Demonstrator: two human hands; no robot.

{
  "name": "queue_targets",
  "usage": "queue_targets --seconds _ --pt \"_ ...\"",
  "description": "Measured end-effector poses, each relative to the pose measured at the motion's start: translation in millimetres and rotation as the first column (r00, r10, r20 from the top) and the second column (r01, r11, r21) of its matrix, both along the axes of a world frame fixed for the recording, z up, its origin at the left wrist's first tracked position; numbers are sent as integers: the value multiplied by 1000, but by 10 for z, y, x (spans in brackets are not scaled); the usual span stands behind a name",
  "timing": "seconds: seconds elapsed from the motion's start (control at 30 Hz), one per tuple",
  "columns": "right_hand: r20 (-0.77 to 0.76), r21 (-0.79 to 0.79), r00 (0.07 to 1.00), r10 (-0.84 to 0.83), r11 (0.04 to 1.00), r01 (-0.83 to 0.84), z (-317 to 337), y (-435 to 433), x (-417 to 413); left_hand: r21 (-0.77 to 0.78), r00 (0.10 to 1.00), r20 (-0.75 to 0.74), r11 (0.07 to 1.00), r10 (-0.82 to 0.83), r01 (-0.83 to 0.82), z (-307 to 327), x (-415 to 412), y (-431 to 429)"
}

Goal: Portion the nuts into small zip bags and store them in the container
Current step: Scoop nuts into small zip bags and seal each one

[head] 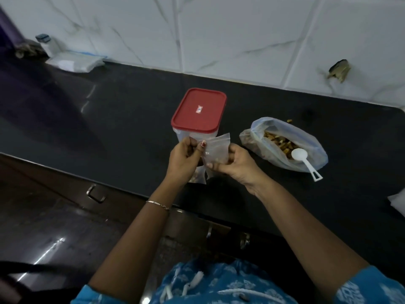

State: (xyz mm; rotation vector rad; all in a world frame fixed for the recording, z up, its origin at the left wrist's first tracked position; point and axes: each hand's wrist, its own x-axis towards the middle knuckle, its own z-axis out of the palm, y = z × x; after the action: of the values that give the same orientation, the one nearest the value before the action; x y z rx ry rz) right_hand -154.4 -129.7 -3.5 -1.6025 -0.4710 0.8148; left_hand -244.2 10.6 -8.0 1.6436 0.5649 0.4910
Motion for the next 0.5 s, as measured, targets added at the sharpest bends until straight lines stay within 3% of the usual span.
queue_targets --seconds 0.13,0.27,0.4,0.5 --pt "68 -90 998 -7 996 13 -186 -3 24 54 989 -120 995 87 -81 -145 -48 28" --pt "247 -230 969 0 971 59 -439 -43 27 161 973 -202 984 113 -81 -236 -41 54" --pt "441 -356 896 42 925 132 -507 -39 43 271 960 -257 962 113 -41 -283 28 84" --pt "549 -367 834 45 910 192 -451 -68 55 389 964 -230 921 135 -36 -260 69 39"
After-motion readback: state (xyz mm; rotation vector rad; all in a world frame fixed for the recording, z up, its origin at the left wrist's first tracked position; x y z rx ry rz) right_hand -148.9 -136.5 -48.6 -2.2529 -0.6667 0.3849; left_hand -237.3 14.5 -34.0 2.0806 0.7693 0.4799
